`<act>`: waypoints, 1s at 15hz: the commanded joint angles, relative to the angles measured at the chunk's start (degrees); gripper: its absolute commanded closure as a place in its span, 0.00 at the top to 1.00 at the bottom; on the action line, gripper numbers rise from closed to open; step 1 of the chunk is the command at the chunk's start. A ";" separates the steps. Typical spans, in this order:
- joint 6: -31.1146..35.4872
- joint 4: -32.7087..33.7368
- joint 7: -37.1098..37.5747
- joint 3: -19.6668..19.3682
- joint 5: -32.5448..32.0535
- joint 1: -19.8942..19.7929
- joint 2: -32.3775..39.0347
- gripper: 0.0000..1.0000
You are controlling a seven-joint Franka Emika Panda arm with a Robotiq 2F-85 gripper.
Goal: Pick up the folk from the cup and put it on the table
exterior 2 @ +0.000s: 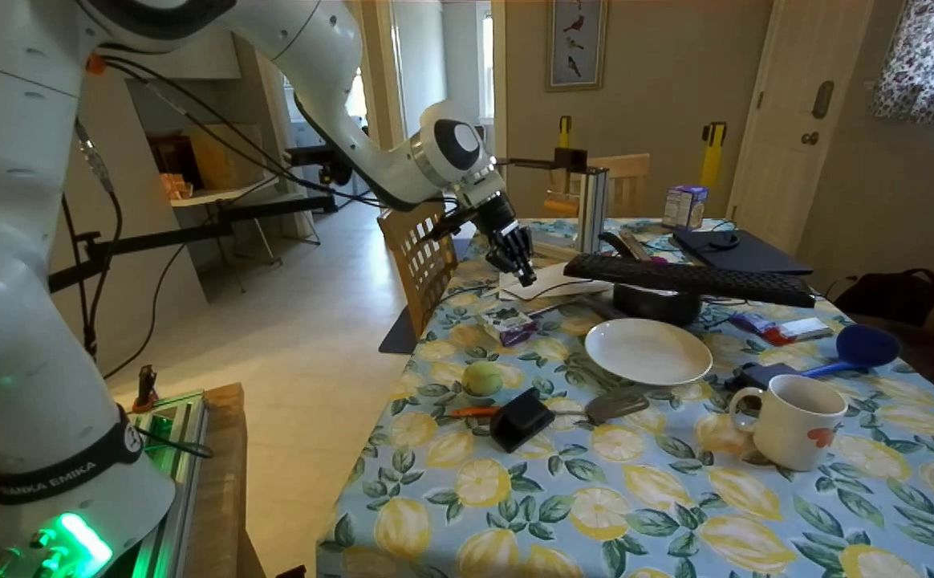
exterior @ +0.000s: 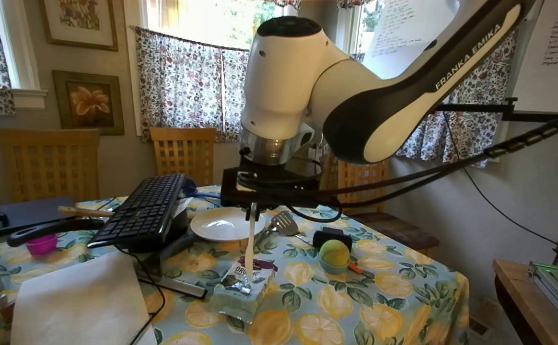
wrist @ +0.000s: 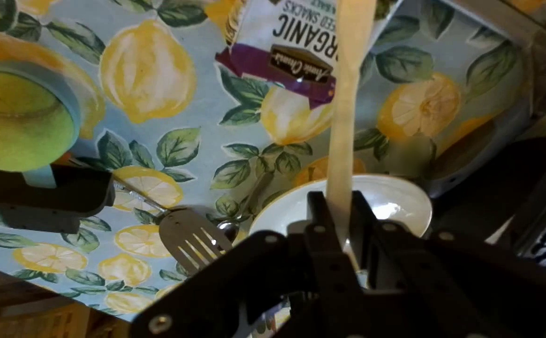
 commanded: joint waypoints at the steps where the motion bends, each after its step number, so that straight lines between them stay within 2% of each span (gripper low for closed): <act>1: -5.12 -4.31 -1.18 0.91 0.12 1.49 -3.66 0.04; 6: -24.87 -0.83 -1.02 1.94 0.10 3.76 -2.26 0.04; 12: -27.97 -2.45 -3.00 4.43 -0.20 2.77 -3.85 0.04; 13: -30.43 -2.12 -2.34 4.38 0.51 2.88 -3.73 0.04; 15: -40.00 0.40 -0.30 4.11 2.19 3.46 -2.34 0.04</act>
